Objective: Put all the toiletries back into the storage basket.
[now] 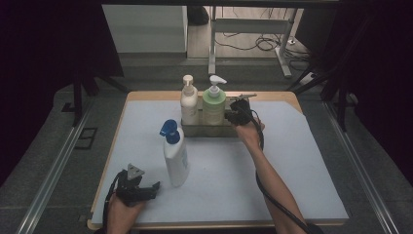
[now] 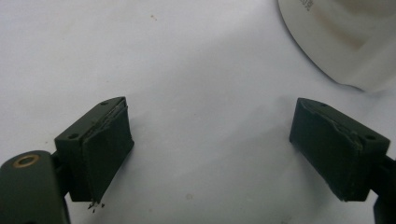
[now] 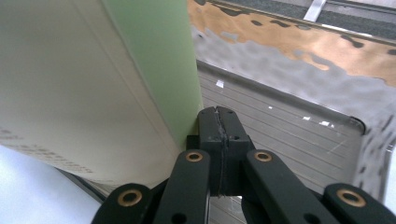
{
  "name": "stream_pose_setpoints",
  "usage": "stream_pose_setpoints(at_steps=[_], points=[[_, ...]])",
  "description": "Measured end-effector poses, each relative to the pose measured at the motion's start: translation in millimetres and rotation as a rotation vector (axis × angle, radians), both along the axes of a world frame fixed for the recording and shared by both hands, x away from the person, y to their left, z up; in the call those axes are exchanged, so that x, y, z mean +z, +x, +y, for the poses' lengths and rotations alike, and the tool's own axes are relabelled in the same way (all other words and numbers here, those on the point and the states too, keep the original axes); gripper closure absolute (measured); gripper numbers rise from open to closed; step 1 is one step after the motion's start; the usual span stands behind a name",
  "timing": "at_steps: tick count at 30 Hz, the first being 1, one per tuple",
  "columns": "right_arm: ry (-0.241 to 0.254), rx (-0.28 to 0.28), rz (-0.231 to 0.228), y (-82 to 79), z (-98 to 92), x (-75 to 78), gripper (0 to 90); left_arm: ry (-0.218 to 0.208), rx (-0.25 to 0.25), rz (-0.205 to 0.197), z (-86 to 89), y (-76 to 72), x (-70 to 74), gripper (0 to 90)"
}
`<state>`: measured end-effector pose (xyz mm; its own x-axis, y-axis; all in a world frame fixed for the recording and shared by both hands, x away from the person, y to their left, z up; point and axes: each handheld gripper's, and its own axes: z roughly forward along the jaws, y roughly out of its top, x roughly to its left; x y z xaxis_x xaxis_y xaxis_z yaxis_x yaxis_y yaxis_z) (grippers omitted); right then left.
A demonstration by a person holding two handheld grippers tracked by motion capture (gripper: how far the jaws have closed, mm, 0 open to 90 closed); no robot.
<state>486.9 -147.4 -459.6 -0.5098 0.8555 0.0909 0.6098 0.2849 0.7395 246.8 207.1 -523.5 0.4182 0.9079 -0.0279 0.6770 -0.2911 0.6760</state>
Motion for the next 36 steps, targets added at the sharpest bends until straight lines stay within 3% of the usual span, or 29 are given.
stream_pose_setpoints(at_steps=[26,36], points=[[-0.007,0.013,0.01,-2.9,16.8,-2.4,89.3,-0.002,0.001,0.001,-0.2,0.1,0.0,12.3],[-0.066,0.025,-0.034,-7.3,11.8,3.6,70.6,0.0,0.0,0.0,-0.1,0.1,0.0,12.3]])
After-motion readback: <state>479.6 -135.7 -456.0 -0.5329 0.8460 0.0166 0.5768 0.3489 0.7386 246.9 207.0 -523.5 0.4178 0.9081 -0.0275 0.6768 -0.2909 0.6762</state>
